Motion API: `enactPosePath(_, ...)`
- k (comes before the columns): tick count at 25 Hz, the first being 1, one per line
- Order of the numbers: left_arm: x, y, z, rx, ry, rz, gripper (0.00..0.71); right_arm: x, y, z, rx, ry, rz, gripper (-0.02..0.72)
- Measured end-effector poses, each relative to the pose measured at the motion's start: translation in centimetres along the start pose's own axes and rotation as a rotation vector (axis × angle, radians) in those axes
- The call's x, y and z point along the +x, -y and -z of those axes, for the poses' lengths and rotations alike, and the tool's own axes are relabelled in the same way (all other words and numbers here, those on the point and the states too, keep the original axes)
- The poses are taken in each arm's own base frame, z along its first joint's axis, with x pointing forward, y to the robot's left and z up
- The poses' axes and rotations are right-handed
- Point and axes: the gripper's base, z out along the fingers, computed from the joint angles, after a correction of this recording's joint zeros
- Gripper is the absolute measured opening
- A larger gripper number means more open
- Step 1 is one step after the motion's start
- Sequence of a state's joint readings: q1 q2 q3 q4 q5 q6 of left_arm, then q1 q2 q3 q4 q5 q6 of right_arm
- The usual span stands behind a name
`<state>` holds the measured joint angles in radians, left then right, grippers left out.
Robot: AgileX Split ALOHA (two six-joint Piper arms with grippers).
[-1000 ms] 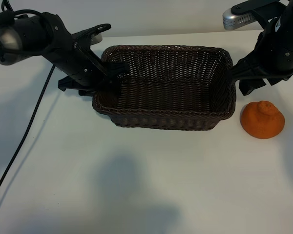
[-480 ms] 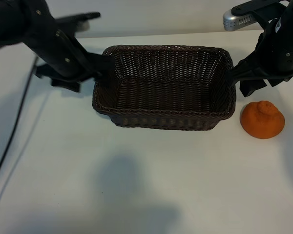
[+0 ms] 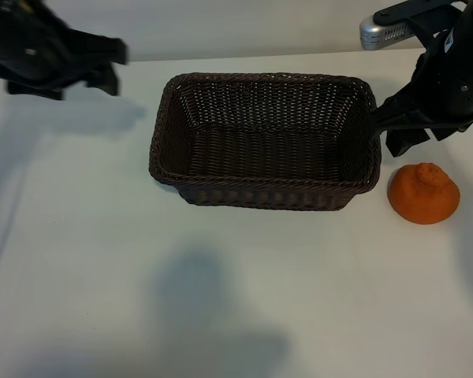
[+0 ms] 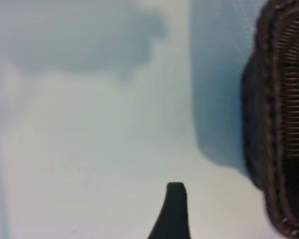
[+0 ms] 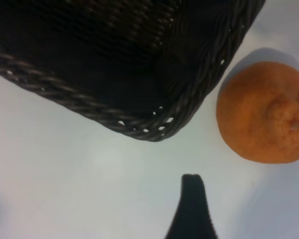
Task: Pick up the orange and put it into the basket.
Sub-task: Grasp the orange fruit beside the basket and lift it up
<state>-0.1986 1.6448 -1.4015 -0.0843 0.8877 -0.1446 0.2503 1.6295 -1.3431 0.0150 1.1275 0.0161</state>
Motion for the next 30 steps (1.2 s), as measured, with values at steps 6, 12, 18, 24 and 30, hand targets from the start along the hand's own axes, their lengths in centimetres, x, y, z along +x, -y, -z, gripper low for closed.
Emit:
enactPosePath(6, 0.8, -5.6, 5.2, -0.072, 0.052, 0.066, 0.647, 0.0, 0.0, 0.0, -0.003, 0.002, -0.002, 0.531)
enactPosePath(12, 2.2, -9.2, 8.9, -0.134, 0.091, 0.107, 0.640, 0.0, 0.0, 0.0, -0.003, 0.002, -0.003, 0.531)
enactPosePath(18, 4.6, -8.3, 13.4, -0.144, 0.153, 0.058, 0.627, 0.0, 0.0, 0.0, -0.003, 0.002, -0.003, 0.531)
enactPosePath(24, 10.4, -6.1, 21.8, -0.170, 0.420, 0.000, 0.608, 0.0, 0.0, 0.0, -0.003, 0.002, -0.001, 0.531)
enactPosePath(30, 21.2, -4.2, 25.9, -0.216, 0.632, -0.035, 0.596, 0.0, 0.0, 0.0, -0.003, 0.004, -0.001, 0.531)
